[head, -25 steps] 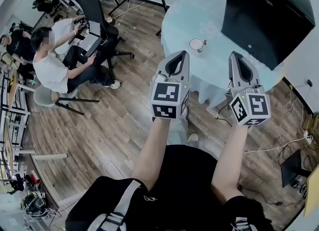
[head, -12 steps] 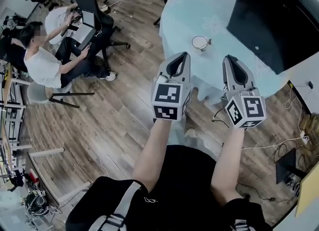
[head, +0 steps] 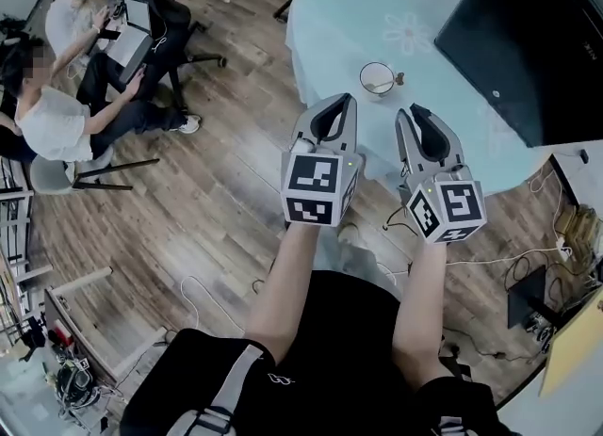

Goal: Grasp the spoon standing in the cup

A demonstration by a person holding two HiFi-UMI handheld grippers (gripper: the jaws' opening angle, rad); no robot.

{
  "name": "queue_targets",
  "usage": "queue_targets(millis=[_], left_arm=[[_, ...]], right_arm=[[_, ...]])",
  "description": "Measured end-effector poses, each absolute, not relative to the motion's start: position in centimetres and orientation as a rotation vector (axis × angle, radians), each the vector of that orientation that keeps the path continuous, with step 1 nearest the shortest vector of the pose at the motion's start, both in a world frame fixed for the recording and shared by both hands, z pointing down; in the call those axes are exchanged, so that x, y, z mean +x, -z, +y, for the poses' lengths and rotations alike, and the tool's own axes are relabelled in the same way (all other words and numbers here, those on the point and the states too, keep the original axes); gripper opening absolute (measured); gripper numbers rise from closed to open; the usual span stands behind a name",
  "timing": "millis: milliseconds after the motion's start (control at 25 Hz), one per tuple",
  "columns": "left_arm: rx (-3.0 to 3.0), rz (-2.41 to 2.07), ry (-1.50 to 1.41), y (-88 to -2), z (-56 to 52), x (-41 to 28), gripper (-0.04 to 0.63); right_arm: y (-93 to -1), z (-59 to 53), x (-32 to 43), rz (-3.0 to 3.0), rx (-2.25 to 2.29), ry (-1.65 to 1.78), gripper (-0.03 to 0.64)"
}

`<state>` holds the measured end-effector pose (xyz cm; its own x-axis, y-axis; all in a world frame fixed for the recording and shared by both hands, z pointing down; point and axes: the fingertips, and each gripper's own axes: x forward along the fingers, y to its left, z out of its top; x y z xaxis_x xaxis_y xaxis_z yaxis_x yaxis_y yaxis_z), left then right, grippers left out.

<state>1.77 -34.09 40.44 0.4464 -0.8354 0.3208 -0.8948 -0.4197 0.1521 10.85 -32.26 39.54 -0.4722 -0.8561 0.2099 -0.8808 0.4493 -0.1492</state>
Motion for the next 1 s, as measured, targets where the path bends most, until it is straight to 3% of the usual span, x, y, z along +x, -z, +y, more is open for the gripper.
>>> queue_targets(millis=[1000], left_arm=[[2.264, -1.329, -0.389, -49.8, -41.6, 1.3, 0.011]], right_arm=[[-50.2, -40.6, 13.4, -2.304, 1.707, -0.675, 0.103]])
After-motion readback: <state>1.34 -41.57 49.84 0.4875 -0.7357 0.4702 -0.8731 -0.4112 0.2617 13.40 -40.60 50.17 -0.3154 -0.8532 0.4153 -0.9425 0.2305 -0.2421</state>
